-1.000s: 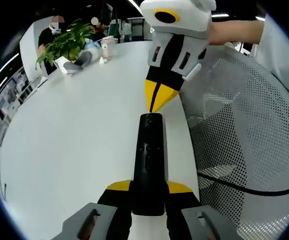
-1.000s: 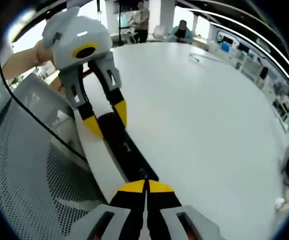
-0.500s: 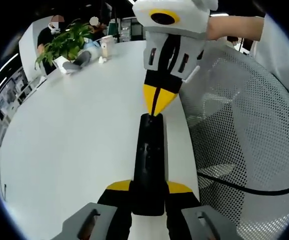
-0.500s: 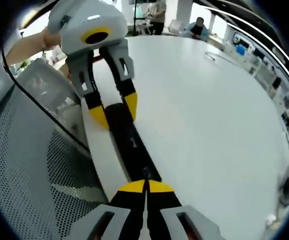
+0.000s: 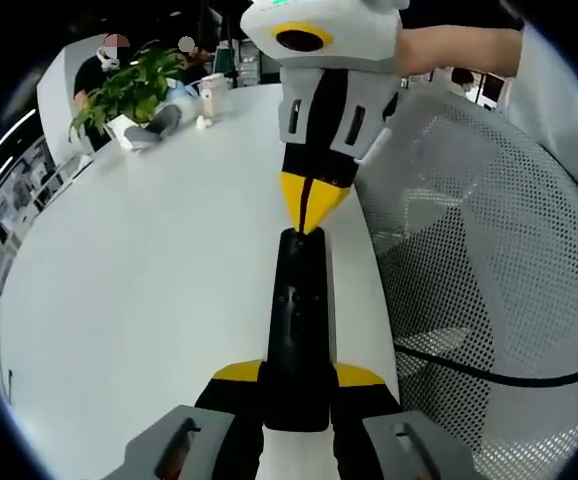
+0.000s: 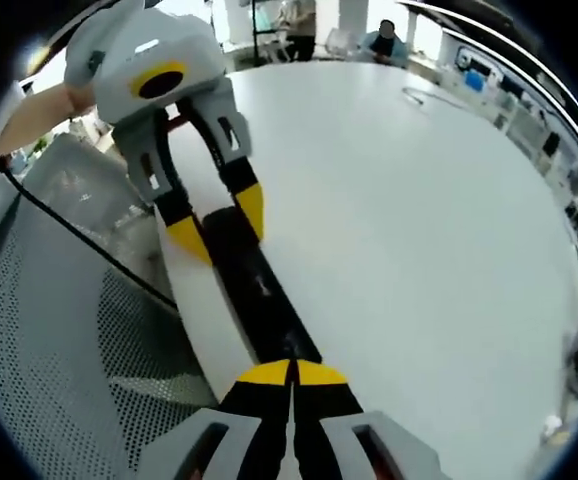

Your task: Press the specified remote control buttons in sequence, fully releasing each button before pressing the next.

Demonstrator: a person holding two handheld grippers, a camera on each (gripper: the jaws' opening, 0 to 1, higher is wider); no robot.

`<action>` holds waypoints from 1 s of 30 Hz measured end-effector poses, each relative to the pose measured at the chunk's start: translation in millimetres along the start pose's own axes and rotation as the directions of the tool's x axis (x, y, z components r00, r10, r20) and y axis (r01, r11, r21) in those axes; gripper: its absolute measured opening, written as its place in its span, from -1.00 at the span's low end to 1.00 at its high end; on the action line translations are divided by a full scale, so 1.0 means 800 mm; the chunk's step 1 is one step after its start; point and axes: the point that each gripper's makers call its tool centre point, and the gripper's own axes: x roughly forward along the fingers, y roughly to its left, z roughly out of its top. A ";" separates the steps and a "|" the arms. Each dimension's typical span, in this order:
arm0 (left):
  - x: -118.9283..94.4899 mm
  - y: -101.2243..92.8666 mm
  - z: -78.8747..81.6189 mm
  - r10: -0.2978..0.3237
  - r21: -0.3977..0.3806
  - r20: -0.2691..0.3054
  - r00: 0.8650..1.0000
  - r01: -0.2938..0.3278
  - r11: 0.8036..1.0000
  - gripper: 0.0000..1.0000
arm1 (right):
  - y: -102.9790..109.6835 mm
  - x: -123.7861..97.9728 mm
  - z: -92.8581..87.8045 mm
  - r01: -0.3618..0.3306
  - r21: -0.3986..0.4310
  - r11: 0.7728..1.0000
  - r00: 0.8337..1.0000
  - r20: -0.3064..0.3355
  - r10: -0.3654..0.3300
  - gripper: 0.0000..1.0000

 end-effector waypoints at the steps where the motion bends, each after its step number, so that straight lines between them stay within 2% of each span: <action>1: 0.000 0.000 0.000 0.000 0.003 -0.002 1.000 0.000 1.000 -0.53 | 0.000 0.000 0.000 -0.003 0.011 1.000 1.000 0.000 0.003 -1.00; 4: 0.000 0.000 0.000 -0.001 0.005 -0.004 1.000 0.001 1.000 -0.53 | -0.002 0.000 0.000 -0.012 0.100 0.995 1.000 -0.005 0.012 -1.00; 10: -0.001 0.001 0.000 -0.006 -0.008 0.015 1.000 0.007 1.000 -0.53 | -0.001 0.002 0.000 -0.013 0.067 0.998 0.999 -0.040 0.015 -1.00; 11: -0.001 0.001 0.000 -0.007 -0.013 0.018 1.000 0.008 1.000 -0.53 | -0.001 0.001 0.001 -0.025 -0.005 1.000 0.999 -0.027 0.025 -1.00; 12: -0.001 0.001 0.000 -0.008 -0.016 0.021 1.000 0.008 1.000 -0.54 | -0.002 0.000 0.004 -0.017 0.000 1.000 1.000 -0.005 0.017 -1.00; 13: -0.001 0.001 0.000 -0.009 -0.023 0.026 1.000 0.010 1.000 -0.53 | -0.001 0.002 0.013 -0.008 0.015 1.000 0.998 0.056 0.007 -1.00; 14: -0.001 0.001 0.000 -0.009 -0.023 0.027 1.000 0.010 1.000 -0.53 | 0.005 0.002 0.016 -0.031 0.030 0.999 0.997 0.068 0.029 -1.00; 17: -0.001 0.001 0.001 -0.014 -0.024 0.032 0.999 0.014 1.000 -0.53 | 0.009 0.003 0.019 -0.030 0.016 0.999 0.998 0.053 0.030 -1.00; 19: -0.001 0.000 0.001 -0.016 -0.025 0.031 0.999 0.017 1.000 -0.53 | 0.004 0.006 0.012 -0.009 -0.022 1.000 1.000 0.000 0.009 -1.00; 20: -0.001 0.000 0.001 -0.017 -0.024 0.030 0.999 0.018 1.000 -0.53 | 0.007 0.005 0.016 -0.022 -0.012 1.000 1.000 0.016 0.022 -1.00; 24: -0.001 0.000 0.000 -0.013 -0.020 0.029 0.999 0.013 1.000 -0.53 | 0.004 0.005 0.012 -0.017 -0.036 0.999 1.000 -0.014 0.016 -1.00; 30: -0.001 0.000 0.001 -0.008 -0.021 0.033 0.999 0.009 1.000 -0.53 | 0.003 0.006 0.011 -0.025 -0.028 0.999 1.000 -0.004 0.025 -1.00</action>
